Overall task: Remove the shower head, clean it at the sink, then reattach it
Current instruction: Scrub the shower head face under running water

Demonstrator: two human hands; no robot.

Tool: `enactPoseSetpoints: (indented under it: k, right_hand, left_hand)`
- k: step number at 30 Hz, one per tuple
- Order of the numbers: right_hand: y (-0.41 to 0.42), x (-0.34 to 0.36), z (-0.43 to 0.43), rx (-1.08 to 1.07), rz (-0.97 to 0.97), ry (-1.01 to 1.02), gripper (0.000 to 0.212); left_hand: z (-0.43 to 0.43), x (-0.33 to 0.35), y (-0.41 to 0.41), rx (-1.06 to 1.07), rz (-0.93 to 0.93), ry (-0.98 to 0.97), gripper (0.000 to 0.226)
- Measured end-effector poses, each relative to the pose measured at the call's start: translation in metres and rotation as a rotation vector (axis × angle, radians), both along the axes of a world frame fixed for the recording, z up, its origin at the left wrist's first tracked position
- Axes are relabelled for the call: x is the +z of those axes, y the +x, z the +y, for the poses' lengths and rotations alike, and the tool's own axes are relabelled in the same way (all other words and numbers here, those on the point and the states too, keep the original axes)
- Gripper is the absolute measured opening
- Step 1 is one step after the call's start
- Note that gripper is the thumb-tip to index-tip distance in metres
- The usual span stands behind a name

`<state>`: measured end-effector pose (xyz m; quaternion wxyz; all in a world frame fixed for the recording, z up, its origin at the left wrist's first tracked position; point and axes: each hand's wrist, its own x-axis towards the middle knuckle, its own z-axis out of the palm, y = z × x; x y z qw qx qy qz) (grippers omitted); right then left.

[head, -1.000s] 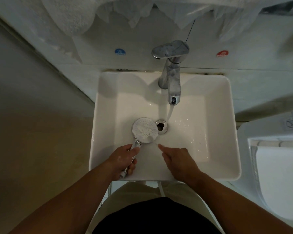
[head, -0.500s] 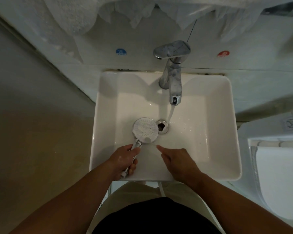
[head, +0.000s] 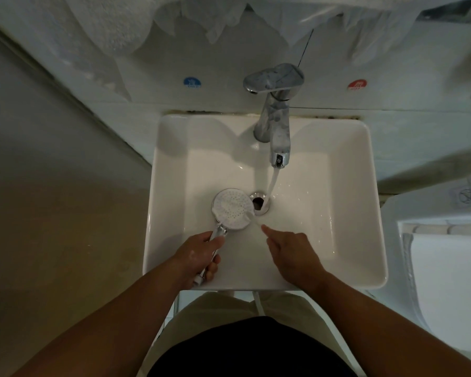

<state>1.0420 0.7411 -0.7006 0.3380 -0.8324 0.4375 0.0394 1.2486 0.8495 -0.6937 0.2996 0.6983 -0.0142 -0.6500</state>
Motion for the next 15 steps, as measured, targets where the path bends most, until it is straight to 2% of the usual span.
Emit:
enactPoseSetpoints:
  k: [5,11,15]
  right_hand:
    - [0.004,0.006,0.025,0.091,0.002,0.137,0.044]
    - [0.005,-0.008,-0.011,-0.075,-0.027,-0.036,0.038]
    - [0.005,0.003,0.01,0.056,-0.024,0.046,0.04]
  left_hand:
    - [0.001,0.002,0.0,-0.008,-0.002,0.005,0.03]
    - [0.0,0.003,-0.001,-0.004,-0.003,0.004,0.026]
    - [0.0,0.005,0.0,-0.002,0.005,0.011,0.028]
